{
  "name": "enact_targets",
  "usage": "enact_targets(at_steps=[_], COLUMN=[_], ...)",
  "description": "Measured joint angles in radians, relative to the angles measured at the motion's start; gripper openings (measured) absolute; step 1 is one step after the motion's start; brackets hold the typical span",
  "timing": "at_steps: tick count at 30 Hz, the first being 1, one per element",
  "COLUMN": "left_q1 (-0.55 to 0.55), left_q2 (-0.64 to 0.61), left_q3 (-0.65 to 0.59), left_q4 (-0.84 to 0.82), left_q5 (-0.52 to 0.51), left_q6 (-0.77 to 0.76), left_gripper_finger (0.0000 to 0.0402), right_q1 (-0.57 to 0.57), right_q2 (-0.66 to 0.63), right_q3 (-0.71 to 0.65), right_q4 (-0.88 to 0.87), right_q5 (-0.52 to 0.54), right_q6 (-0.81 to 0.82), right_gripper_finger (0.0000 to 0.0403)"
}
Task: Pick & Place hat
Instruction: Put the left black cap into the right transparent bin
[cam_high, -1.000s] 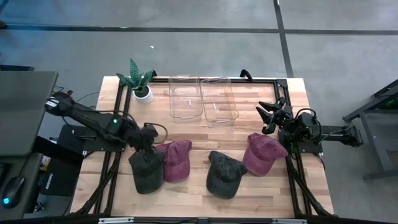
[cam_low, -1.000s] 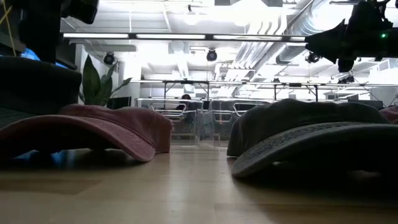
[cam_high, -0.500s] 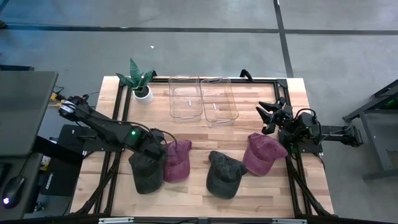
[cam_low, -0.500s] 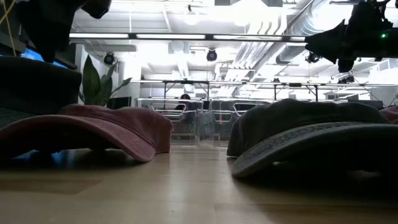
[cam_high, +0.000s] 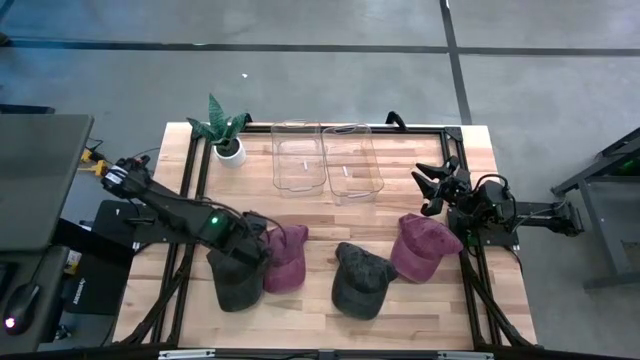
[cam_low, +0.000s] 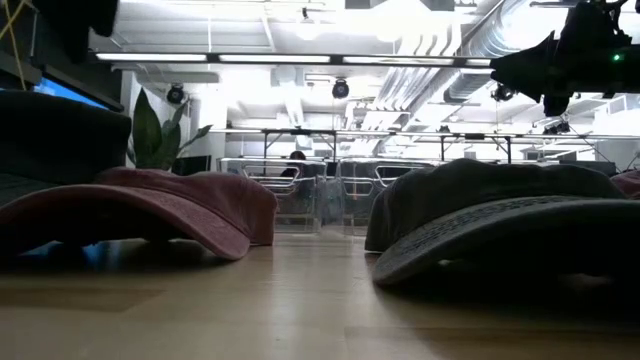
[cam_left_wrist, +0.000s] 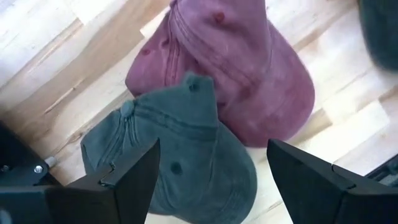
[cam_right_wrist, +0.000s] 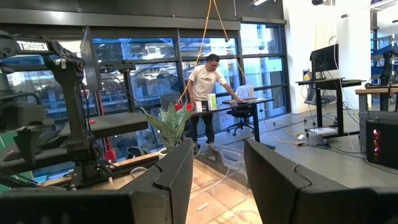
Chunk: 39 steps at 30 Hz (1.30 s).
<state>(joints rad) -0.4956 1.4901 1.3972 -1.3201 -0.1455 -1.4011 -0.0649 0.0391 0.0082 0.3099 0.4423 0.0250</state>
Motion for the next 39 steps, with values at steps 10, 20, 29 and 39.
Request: enact_targets(at_steps=[10,20,29,39], left_q1=[-0.063,-0.095,-0.101,-0.101], left_q2=[0.090,0.193,0.220,0.222], left_q3=[-0.001,-0.001,-0.001,-0.029], left_q4=[0.005,-0.056,-0.060,-0.032], left_q5=[0.060,0.066,0.033,-0.003], left_q6=[-0.049,-0.115,-0.115,-0.113], left_gripper_finger=[0.0286,0.0286,0.0282,0.0178], right_q1=[0.000,0.000,0.000,0.000], right_q2=[0.000,0.000,0.000,0.000], right_q3=[0.000,0.000,0.000,0.000], right_q4=[-0.002,-0.007,-0.007,-0.007], right_q5=[0.000,0.000,0.000,0.000], right_q6=[0.000,0.000,0.000,0.000], right_gripper_finger=[0.0139,0.0139,0.0139,0.0139])
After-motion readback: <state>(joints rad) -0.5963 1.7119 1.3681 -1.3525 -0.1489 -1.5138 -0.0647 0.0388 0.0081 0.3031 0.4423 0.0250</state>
